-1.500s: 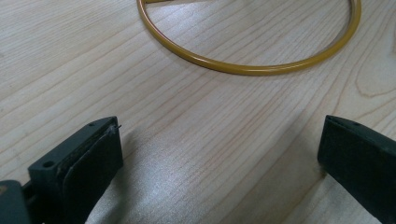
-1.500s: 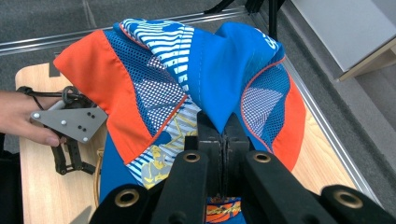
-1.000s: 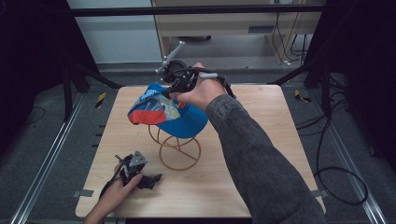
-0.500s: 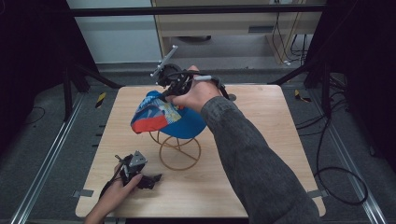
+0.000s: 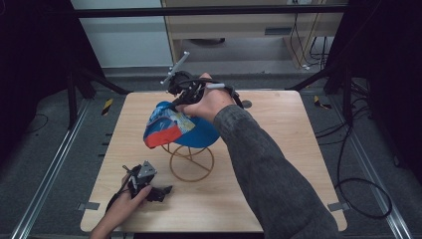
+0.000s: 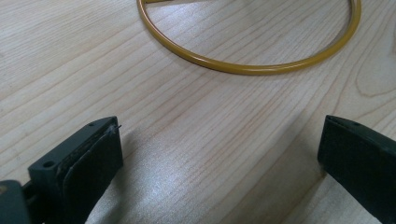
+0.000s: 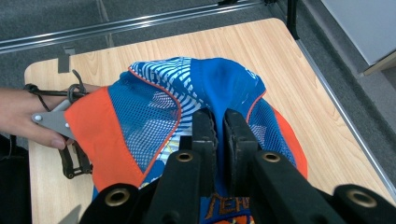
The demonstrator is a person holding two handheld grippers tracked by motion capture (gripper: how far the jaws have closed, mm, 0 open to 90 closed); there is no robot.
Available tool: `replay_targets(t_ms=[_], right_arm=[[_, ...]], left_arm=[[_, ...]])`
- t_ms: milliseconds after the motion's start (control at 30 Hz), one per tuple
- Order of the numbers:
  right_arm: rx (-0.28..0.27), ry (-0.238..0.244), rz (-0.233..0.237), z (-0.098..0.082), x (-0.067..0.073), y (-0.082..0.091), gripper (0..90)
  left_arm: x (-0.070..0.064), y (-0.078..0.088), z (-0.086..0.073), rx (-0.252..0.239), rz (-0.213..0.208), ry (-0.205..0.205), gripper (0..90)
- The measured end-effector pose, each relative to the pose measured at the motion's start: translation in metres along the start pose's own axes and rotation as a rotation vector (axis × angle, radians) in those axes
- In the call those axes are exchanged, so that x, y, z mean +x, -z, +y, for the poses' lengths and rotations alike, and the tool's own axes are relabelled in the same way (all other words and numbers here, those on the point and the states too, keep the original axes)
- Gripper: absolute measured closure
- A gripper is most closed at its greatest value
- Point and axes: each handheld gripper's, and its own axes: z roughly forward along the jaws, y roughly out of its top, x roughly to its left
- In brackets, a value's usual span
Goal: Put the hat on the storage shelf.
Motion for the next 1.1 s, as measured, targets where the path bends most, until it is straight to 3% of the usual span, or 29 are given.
replay_targets(t_ms=[467,1100], right_arm=[[-0.022,-0.047,-0.011,-0.008,0.001,0.008,56.9],[-0.071,-0.094,-0.036,-0.026,0.007,0.03,30.8]], left_arm=[[0.0,0.0,0.0,0.0,0.0,0.0,0.0],[0.0,0.0,0.0,0.0,0.0,0.0,0.0]])
